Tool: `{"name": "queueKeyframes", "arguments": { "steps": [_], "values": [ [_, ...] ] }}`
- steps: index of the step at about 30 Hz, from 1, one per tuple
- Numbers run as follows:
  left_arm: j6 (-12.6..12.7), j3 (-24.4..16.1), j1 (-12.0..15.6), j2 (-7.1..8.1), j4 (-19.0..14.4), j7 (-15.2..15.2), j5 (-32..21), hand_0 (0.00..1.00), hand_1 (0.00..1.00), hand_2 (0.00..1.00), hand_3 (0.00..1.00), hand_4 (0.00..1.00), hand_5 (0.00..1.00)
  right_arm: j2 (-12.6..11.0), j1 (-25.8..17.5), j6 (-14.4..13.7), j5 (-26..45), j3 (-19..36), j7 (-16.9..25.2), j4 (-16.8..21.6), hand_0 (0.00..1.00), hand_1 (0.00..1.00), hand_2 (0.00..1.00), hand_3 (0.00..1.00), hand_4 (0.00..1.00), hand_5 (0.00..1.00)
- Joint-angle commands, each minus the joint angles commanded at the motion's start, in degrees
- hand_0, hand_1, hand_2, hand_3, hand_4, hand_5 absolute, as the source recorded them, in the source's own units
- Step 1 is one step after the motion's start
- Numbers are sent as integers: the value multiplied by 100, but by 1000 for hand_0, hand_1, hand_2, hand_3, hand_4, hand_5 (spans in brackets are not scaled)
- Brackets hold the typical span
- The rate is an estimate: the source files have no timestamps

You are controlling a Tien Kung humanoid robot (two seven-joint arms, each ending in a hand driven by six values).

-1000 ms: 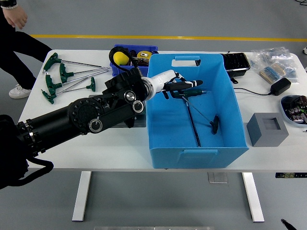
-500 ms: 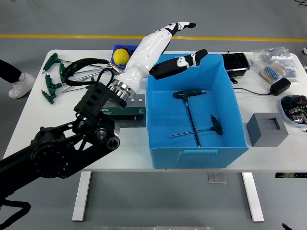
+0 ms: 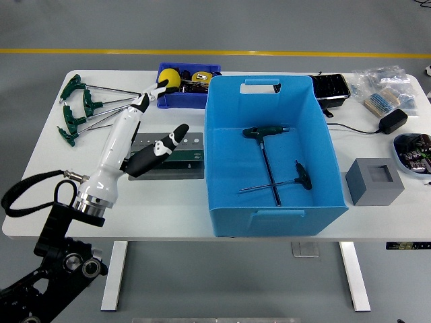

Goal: Lift tool from toolbox,place it in box,lift tool from toolbox,place it in box

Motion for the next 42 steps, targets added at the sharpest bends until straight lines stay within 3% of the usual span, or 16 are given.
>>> {"name": "queueKeyframes", "arguments": {
  "steps": [2,4,9,14,18,29,32,35,42],
  "values": [
    [-25,130,-11,-88,37,7,-13,825,857,958,790,868,791,14,-9,-3,-124,60,-51,1,651,648,714,566,812,749],
    [21,246,-191,-120,60,-24,-101,824,856,961,791,867,783,20,-14,7,-221,104,-100,3,651,645,716,567,811,750],
    [80,245,-557,-60,46,-142,-255,809,848,960,782,862,764,29,-15,28,-342,152,-164,8,654,646,718,568,812,750],
    [113,81,-474,-23,58,-179,-275,809,848,960,782,862,764,37,-39,33,-172,82,-128,5,654,646,718,568,812,750],
    [121,36,-361,-85,90,-198,-244,808,847,957,780,852,747,52,-55,26,167,-67,0,-20,653,647,717,568,811,751],
    [112,-88,-712,-87,141,-248,-307,802,842,948,779,841,727,-2,47,56,-86,77,-24,-22,653,644,714,568,811,755],
    [96,-72,-711,-173,216,-236,-287,802,842,948,779,841,727,9,30,56,-95,162,8,-46,653,644,714,568,811,755],
    [102,-86,-744,-160,197,-250,-293,803,839,948,778,842,728,-53,114,59,-585,375,-166,-14,651,644,714,568,812,757],
    [133,-229,-812,-179,183,-276,-262,801,839,948,777,839,726,-55,69,55,-310,196,-82,-27,652,643,714,568,813,758]
  ]
}}
